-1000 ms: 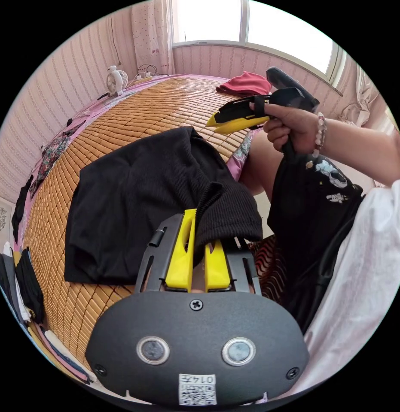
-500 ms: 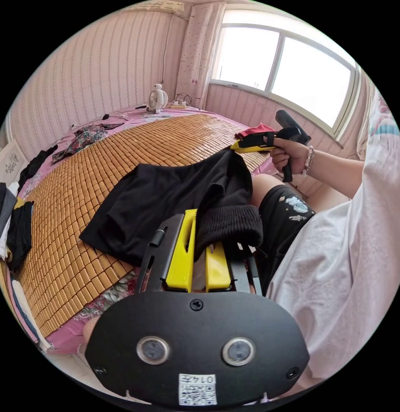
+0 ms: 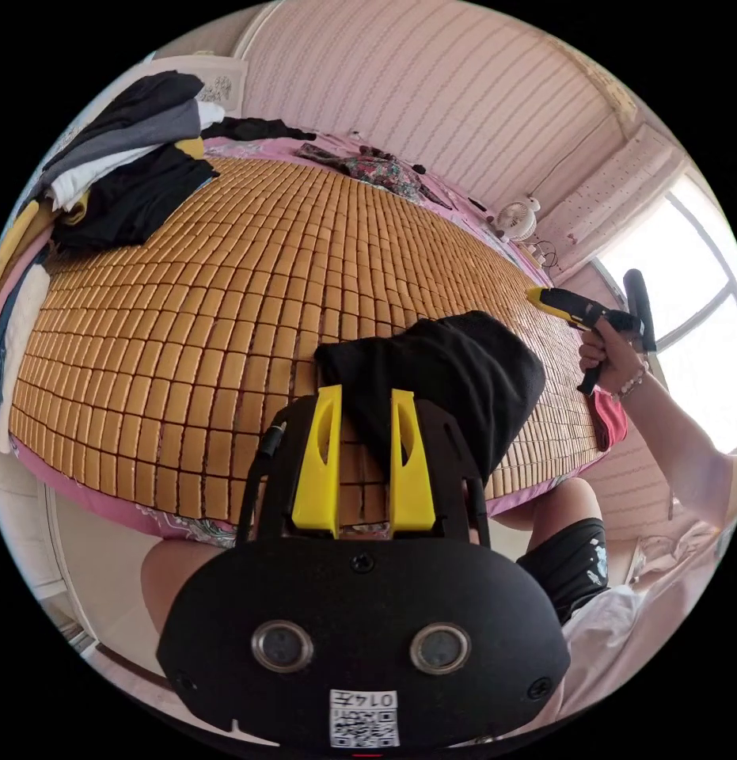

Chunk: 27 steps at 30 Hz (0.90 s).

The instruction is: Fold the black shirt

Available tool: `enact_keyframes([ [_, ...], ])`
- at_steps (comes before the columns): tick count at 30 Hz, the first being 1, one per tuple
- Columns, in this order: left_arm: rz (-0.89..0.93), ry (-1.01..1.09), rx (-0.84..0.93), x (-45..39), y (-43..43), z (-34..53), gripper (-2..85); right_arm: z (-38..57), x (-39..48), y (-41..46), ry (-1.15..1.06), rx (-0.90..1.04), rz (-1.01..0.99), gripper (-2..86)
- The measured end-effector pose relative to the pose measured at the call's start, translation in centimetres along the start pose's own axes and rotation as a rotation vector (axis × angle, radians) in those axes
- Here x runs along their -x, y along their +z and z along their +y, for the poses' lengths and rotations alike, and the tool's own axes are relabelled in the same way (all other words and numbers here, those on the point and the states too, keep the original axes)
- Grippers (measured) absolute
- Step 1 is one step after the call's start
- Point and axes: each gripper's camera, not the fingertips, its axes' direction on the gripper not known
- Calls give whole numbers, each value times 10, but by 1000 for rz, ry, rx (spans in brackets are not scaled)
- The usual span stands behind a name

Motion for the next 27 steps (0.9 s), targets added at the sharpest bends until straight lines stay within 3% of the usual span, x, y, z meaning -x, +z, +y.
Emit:
enact_keyframes([
  [4,24,-73,-51,12,3,-2,110,8,10,53,-85,137,50,113],
  [8,43,-143,15,9,25,-9,112,15,22,103,-118,302,90,120],
  [15,-1,-56,74,-19,38,-9,85,49,42,85,-172,280,1,62],
  [20,8,17,55,-33,24,6,37,117,37,-2,-122,-9,-208,43],
  [27,34,356,-13,-121,-50,44,20,224,15,-95,-20,-199,-230,32],
])
